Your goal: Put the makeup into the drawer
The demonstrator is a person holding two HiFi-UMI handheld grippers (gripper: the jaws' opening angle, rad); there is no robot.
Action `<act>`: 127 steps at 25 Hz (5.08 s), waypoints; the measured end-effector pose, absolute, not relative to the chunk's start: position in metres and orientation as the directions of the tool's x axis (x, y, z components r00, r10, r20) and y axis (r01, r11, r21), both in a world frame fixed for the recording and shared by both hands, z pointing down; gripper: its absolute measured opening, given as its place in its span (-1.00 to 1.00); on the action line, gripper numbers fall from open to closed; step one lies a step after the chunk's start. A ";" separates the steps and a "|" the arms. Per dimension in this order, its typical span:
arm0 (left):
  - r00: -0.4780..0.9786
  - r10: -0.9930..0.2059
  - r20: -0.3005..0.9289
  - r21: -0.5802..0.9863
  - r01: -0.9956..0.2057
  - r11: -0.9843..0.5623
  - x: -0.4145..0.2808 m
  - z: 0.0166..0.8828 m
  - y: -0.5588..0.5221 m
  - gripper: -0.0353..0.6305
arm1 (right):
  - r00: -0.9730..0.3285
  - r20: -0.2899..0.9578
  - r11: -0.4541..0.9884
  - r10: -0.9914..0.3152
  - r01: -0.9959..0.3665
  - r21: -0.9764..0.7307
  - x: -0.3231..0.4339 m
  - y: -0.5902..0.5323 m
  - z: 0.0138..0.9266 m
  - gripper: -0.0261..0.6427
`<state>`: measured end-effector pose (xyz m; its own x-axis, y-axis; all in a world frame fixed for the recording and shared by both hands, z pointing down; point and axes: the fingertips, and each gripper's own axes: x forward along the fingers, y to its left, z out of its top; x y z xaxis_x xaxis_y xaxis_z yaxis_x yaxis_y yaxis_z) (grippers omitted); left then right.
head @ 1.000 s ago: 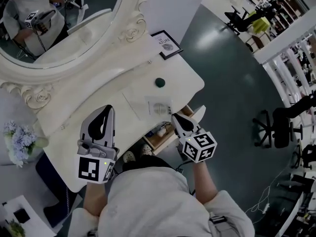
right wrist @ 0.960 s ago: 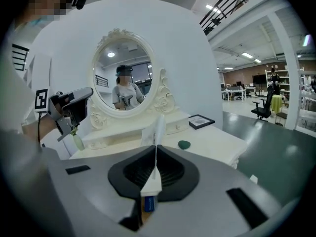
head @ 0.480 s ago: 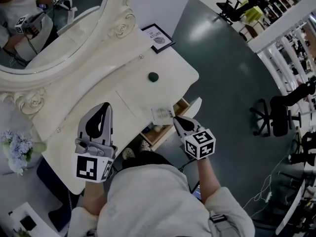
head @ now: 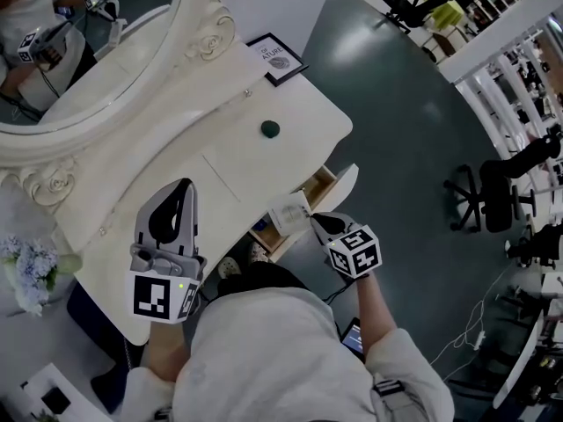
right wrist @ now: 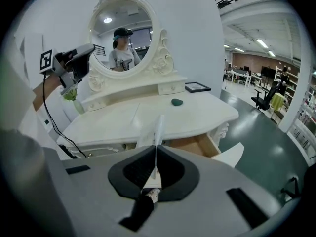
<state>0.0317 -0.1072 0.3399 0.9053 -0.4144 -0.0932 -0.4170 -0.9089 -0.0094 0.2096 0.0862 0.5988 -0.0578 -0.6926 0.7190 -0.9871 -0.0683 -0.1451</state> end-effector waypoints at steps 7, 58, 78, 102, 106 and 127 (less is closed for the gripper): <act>0.907 -0.411 -0.090 -0.008 -0.413 -0.911 0.032 0.342 -0.105 -0.86 | -0.044 0.785 -0.090 -0.618 -0.988 -0.127 0.217 0.099 0.625 -0.84; 0.902 -0.427 -0.065 -0.028 -0.430 -0.903 0.040 0.344 -0.100 -0.86 | 0.066 0.750 -0.235 -0.658 -0.964 -0.122 0.240 0.039 0.664 -0.86; 0.914 -0.397 -0.083 -0.049 -0.401 -0.915 0.055 0.336 -0.096 -0.86 | 0.098 0.306 -0.144 -0.947 -0.981 -0.131 0.219 0.005 0.495 -0.85; 0.899 -0.425 -0.101 -0.063 -0.432 -0.900 0.047 0.324 -0.104 -0.86 | 0.015 0.060 -0.021 -0.998 -0.995 -0.093 0.200 -0.021 0.386 -0.85; 0.896 -0.432 -0.104 -0.065 -0.440 -0.896 0.046 0.322 -0.105 -0.86 | 0.006 0.036 -0.009 -0.999 -0.997 -0.080 0.198 -0.022 0.373 -0.85; 0.874 -0.470 -0.127 -0.080 -0.481 -0.873 0.035 0.310 -0.106 -0.86 | -0.045 -0.056 0.046 -0.997 -0.998 -0.032 0.185 -0.022 0.334 -0.85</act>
<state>0.0349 -0.1064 0.3103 0.8736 -0.4697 -0.1270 -0.4810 -0.8731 -0.0796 0.1845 -0.0221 0.3338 -0.0445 -0.9975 -0.0555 -0.9984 0.0463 -0.0316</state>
